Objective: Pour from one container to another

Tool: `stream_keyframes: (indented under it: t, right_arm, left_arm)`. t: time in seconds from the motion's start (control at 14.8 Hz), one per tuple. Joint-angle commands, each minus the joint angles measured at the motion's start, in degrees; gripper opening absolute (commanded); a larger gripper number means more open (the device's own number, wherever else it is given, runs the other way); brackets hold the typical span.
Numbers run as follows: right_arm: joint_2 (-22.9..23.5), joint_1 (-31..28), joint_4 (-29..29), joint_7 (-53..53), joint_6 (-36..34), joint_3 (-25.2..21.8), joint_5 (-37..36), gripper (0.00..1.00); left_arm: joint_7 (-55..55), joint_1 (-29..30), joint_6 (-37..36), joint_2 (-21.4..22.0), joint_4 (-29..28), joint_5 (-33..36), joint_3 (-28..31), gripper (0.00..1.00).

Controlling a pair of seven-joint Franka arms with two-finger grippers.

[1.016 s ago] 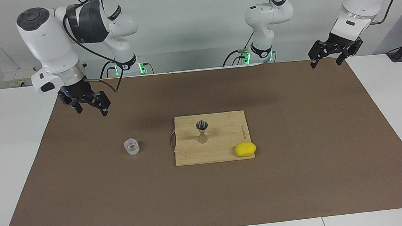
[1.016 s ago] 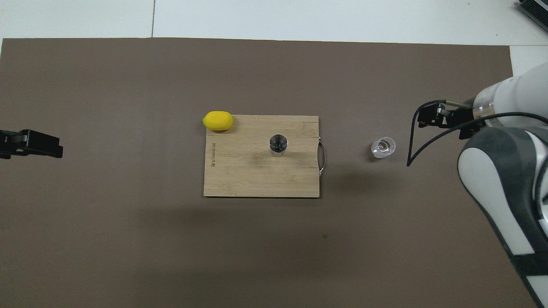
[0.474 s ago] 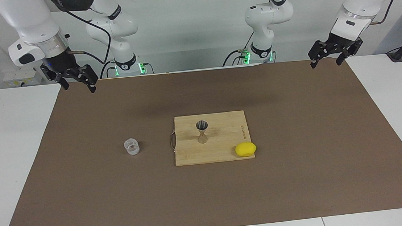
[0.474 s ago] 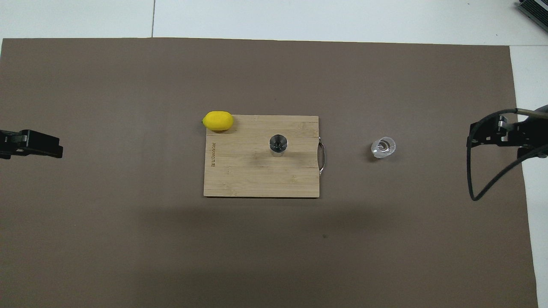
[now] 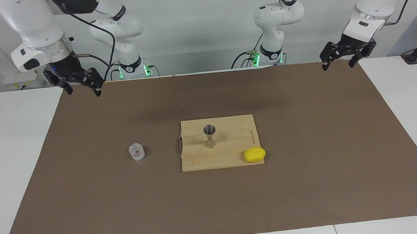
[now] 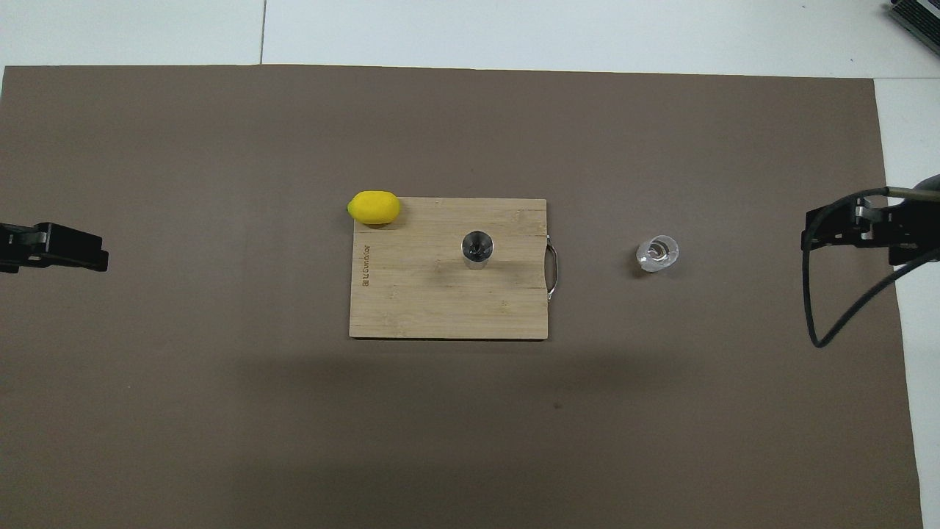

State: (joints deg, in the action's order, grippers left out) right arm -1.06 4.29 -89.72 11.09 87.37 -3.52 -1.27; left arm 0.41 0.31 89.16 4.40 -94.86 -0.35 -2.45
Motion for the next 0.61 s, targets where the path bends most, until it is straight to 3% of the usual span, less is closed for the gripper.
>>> stream_keyframes:
  t: [0.0,0.54]
  right_arm:
    - [1.85,-1.48,3.50,-3.35,-2.03,-0.08,-0.22,1.00]
    - [1.94,-2.27,3.41,-5.02,-1.59,-0.17,-0.40,1.00]
  left_arm:
    - [-0.32,-0.75,-0.30,0.61,-0.33,1.14,-0.09,1.00]
    - [-0.32,-0.66,0.14,0.78,0.20,1.14,-0.01,1.00]
